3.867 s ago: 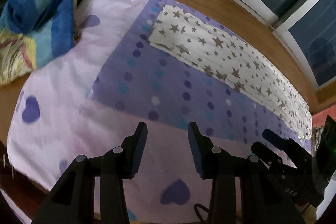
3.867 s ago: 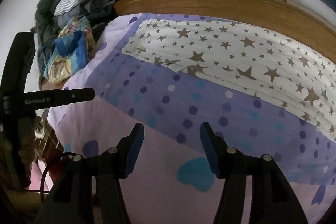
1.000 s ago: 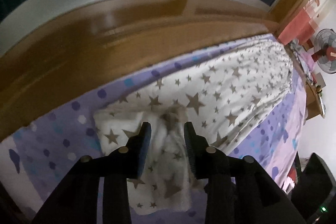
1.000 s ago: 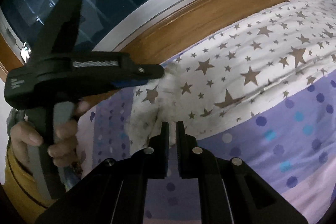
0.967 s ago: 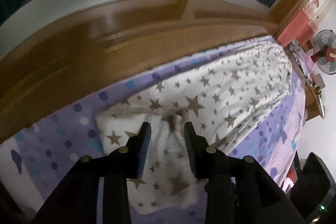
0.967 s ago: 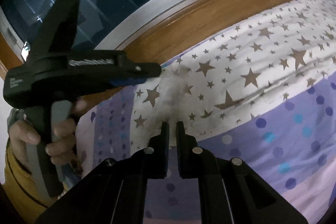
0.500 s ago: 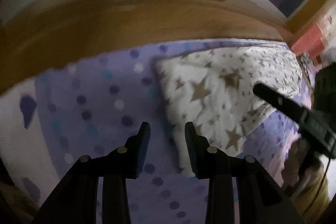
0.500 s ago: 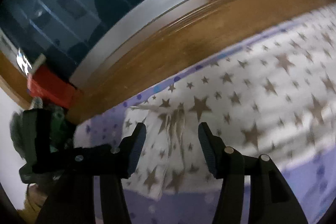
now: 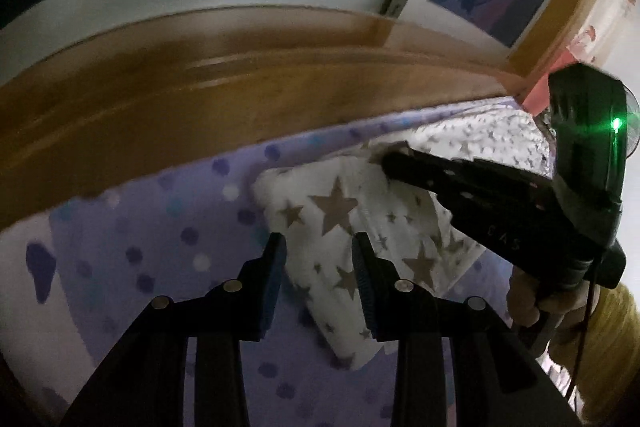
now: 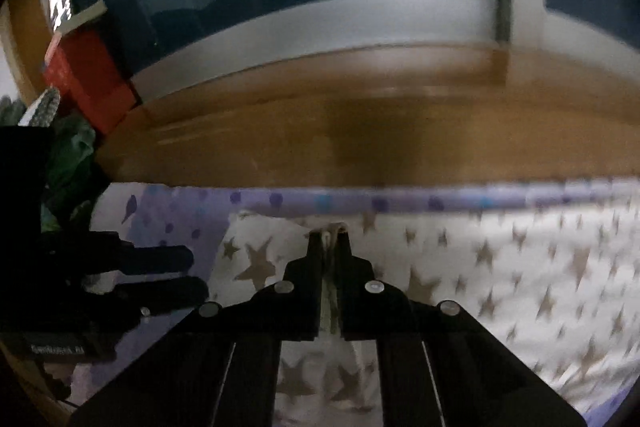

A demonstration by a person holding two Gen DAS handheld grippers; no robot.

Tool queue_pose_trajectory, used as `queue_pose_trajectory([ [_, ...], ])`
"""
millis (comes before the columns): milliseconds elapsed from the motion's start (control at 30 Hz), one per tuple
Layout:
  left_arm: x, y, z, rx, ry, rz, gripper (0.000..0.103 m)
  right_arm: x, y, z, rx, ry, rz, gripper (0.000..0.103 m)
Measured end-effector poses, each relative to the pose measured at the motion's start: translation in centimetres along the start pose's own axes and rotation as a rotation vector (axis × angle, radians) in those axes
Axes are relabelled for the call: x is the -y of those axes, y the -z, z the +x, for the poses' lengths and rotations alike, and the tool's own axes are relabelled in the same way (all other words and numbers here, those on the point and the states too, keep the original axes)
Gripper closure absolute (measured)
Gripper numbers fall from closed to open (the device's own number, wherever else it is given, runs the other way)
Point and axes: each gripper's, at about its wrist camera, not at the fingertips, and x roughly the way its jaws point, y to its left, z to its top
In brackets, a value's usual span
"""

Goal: Organize soft objects

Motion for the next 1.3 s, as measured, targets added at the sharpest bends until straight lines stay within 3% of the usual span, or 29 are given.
queue_pose_trajectory([
  [233,0.5,-1.1,2.6,0.001,0.005,0.053,0.069,1.4,0.7,3.2,-0.104,0.006,0.026,0.098],
  [333,0.3,-0.9,4.4,-0.036,-0.03,0.077,0.069,1.9,0.8,2.5,-0.095,-0.001,0.082,0.097],
  [433,0.3,-0.4,4.5,-0.018,-0.033,0.102,0.069,1.5,1.3,0.4,-0.055,0.029,0.09,0.097],
  [567,0.2,-0.4,4.2,-0.029,-0.03,0.108,0.069,-0.8,3.8,-2.2,-0.058,0.026,0.028,0.097],
  [700,0.1,-0.7,4.6,-0.044,-0.018,0.09,0.069,-1.8,7.3,-1.6,-0.133,0.042,0.003,0.096],
  [900,-0.1,-0.6,3.7,-0.046,-0.009,0.077,0.069,-3.2,8.4,-3.8,-0.081,0.07,0.048,0.093],
  [933,-0.3,-0.5,3.5,-0.045,0.0,0.068,0.069,-3.8,8.5,-4.4,-0.069,0.064,0.037,0.09],
  [1000,-0.6,-0.2,3.5,-0.049,0.009,0.053,0.069,-5.8,8.6,-4.4,-0.069,0.033,-0.004,0.071],
  [1067,-1.0,0.2,3.6,-0.051,0.018,0.037,0.069,-6.7,9.1,-3.9,-0.084,0.026,-0.025,0.062],
  [1133,-1.3,0.3,3.5,-0.042,0.032,0.025,0.069,-7.4,10.1,-2.6,-0.117,0.024,-0.032,0.062],
  [1300,-0.6,0.9,3.3,-0.053,0.0,0.111,0.069,-8.1,11.7,-3.0,-0.133,0.085,-0.048,0.062],
])
